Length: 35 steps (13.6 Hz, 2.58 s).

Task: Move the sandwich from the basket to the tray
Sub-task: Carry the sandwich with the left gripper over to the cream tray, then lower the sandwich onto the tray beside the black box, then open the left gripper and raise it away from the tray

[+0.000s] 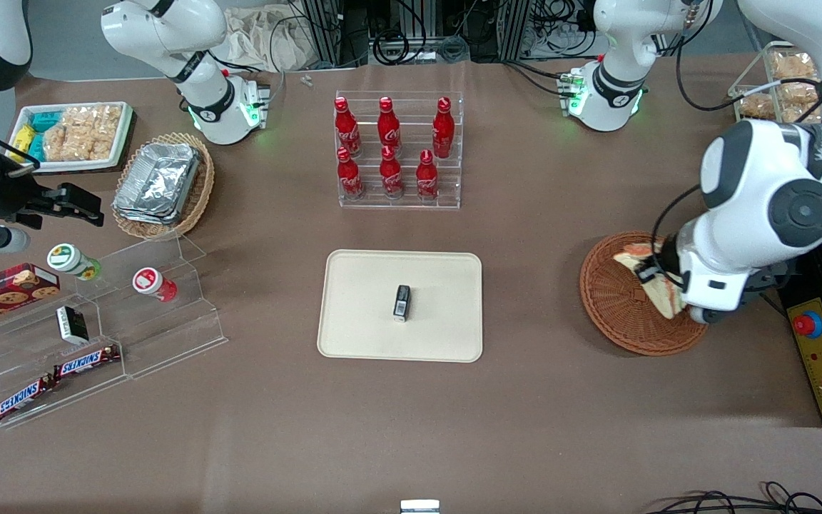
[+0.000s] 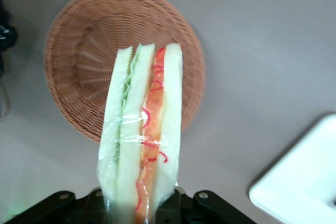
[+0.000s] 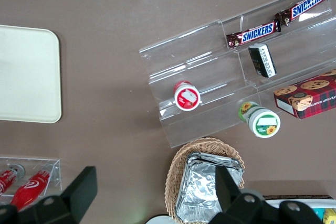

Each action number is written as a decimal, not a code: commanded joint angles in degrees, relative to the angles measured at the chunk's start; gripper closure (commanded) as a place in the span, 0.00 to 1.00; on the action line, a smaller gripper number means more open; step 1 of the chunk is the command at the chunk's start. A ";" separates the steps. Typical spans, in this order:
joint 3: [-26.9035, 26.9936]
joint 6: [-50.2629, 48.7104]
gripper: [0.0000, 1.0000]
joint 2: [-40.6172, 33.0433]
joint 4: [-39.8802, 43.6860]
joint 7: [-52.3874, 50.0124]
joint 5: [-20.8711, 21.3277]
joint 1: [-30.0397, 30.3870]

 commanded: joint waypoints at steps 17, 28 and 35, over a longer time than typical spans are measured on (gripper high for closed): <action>-13.12 27.65 0.89 30.12 5.65 2.88 17.79 -15.77; -12.51 18.20 0.00 17.59 5.47 -5.21 18.86 -13.50; -12.77 1.14 0.00 4.31 8.54 12.95 6.30 -1.02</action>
